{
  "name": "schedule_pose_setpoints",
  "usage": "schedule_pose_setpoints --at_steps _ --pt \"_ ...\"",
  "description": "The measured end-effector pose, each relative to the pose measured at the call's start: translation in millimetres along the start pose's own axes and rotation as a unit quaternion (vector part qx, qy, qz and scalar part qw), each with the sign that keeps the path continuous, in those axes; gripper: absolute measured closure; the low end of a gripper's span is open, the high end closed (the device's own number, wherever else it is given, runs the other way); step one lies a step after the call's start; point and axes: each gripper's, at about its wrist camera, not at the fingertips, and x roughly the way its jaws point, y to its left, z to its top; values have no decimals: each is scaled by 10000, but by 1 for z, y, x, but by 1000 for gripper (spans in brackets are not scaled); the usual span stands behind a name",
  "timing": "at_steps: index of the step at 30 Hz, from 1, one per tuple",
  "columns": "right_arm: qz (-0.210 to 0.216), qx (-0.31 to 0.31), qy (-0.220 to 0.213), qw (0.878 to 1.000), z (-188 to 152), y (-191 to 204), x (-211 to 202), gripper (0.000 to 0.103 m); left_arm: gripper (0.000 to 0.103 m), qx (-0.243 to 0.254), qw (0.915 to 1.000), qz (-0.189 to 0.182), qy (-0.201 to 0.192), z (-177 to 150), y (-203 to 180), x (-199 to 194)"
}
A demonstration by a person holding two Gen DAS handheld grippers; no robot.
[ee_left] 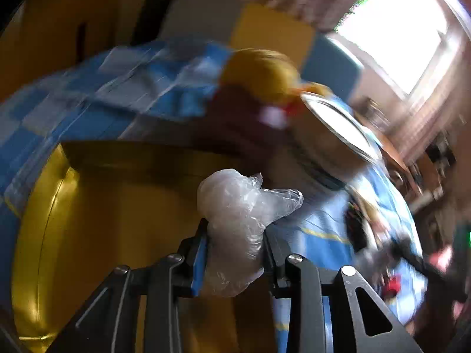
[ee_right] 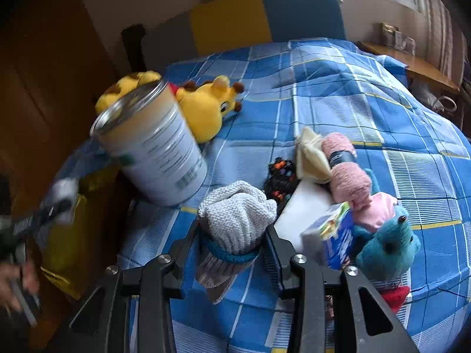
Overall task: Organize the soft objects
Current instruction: 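Carry the bag and glove into the gold tray and open both grippers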
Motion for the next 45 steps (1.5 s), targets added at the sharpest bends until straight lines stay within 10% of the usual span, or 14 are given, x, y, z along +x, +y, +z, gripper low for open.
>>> schedule_pose_setpoints --at_steps 6,11,22,36,45 --pt "-97 -157 204 9996 -10 13 10 64 65 -196 9988 186 406 25 14 53" --pt "-199 -243 326 9990 -16 20 16 64 40 -108 9989 237 398 33 14 70" --pt "104 -616 279 9977 -11 56 7 64 32 172 9952 947 -145 -20 26 -1" --pt "1763 -1681 302 9694 -1 182 -15 64 22 207 9885 1375 -600 -63 41 -65" --pt "1289 -2286 1205 9574 -3 242 69 63 19 311 9871 1345 -813 -65 42 -86"
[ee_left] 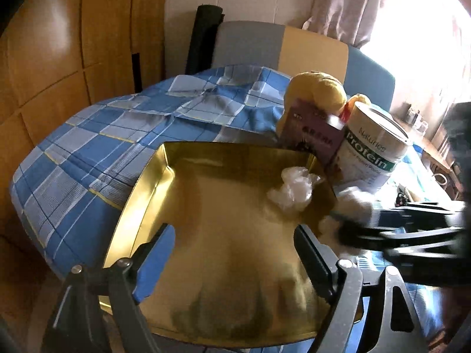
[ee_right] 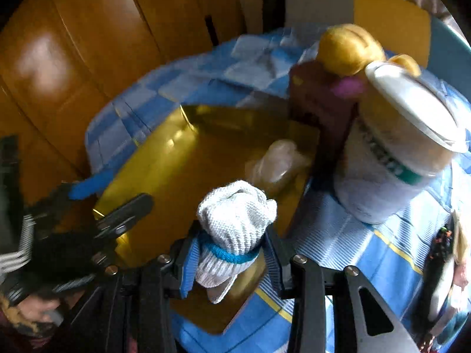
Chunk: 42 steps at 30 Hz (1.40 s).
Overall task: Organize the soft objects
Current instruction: 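Carry the bag and glove into the gold tray and open both grippers, then withdraw both tools from the tray back toward the soft item pile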
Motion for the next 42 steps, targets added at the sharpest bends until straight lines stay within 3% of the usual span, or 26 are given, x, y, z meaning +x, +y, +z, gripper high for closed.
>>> schedule_pose_setpoints --at_steps 7,12,19,31,42 --pt "-596 -127 279 9978 2 -3 39 60 19 -99 9999 -57 56 -6 6 1" --pt "-560 186 206 9980 2 -13 41 54 18 -124 9998 -33 120 -9 7 4" --pt "-527 373 -58 9979 3 -17 33 36 15 -143 9998 -26 101 -10 7 3" --pt "-1083 193 -766 9910 -16 -13 -14 36 15 -51 9999 -5 117 -12 3 1" --pt "-1597 337 -1078 9807 -50 -29 -45 36 15 269 9995 -119 105 -20 -20 -7"
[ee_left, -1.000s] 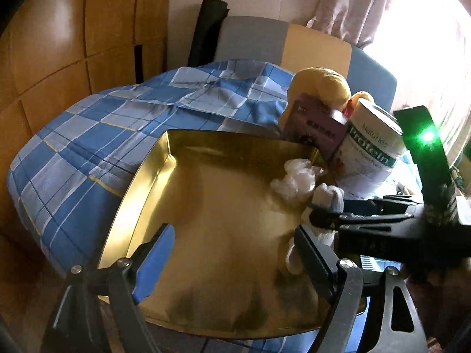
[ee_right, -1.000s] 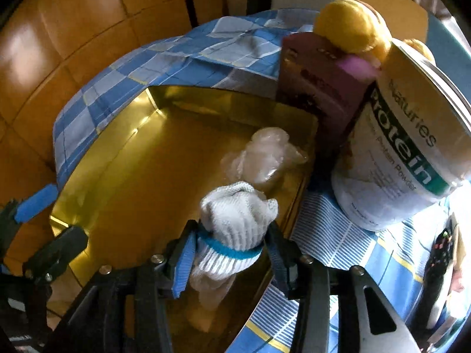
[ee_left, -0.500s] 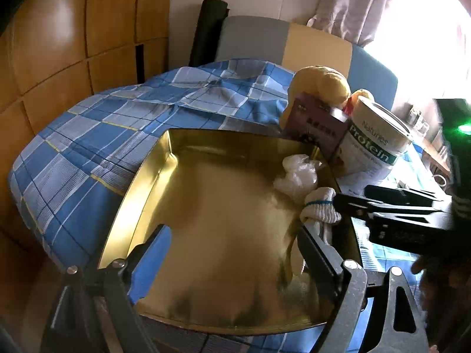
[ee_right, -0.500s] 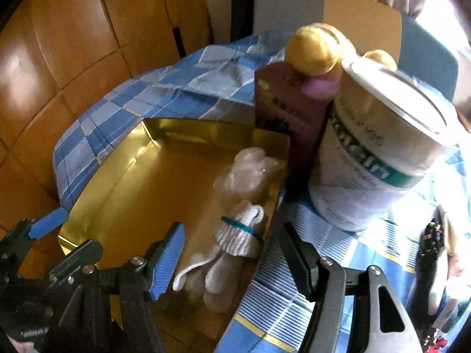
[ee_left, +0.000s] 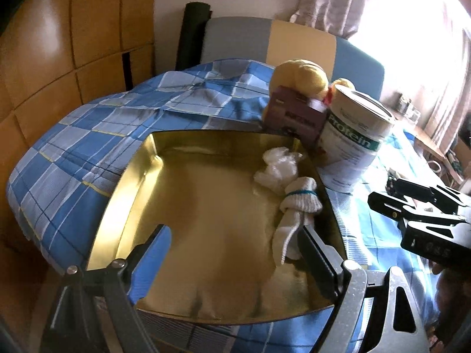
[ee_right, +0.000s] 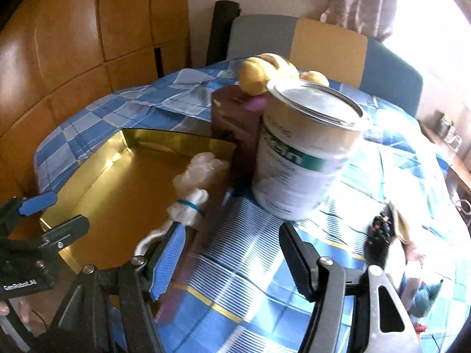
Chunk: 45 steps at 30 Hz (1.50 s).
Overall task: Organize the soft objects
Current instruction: 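Withdraw both tools from the tray back toward the soft item pile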
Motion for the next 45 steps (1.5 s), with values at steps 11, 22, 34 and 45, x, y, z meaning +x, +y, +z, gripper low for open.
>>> schedule_pose_setpoints --at_steps 11,22,34,45 --pt "-309 386 -67 9988 -18 -39 -12 36 15 418 9990 -140 11 -6 -29 -6" --pt "-1105 1070 -400 9873 -25 -121 -48 36 15 877 9949 -505 -53 -4 -61 -14" --pt "-2604 3544 -725 8952 -98 -301 -93 36 15 1573 9796 -1246 125 3 -127 -7" --pt "-1802 4671 -664 8631 -134 -336 -89 36 31 2184 9534 -1960 699 6 -225 37"
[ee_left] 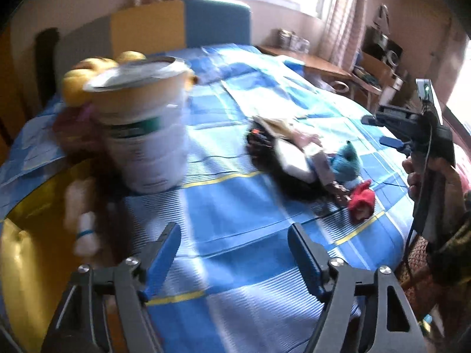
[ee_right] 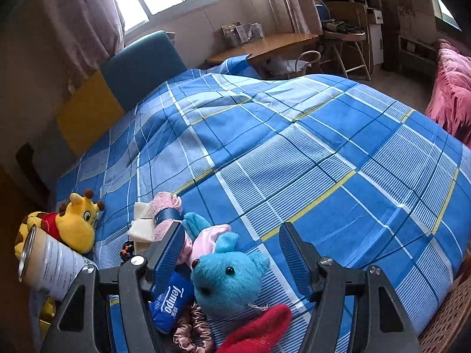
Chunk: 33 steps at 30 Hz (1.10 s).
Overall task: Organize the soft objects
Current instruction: 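Withdraw both tools from the tray back toward the soft item pile, then grasp the black beaded hair tie bundle with the left gripper while the right gripper approaches the beige strip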
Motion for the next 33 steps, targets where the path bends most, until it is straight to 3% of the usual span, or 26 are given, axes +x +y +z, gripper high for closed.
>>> schedule_pose_setpoints --at_steps 7,11,21,25,33 --pt "218 80 56 9997 0 1 5 36 66 -1 9987 -329 391 41 -20 63" --pt "346 41 109 9993 0 3 4 36 73 -210 9974 -359 583 69 -20 103" --pt "569 50 256 9980 -2 4 7 36 74 -628 9922 -412 997 113 -25 187" --pt "633 44 272 9976 -2 5 7 36 69 -610 9928 -397 950 122 -29 210" --pt "621 -120 326 9975 -4 10 10 37 75 -621 9930 -544 846 111 -18 204"
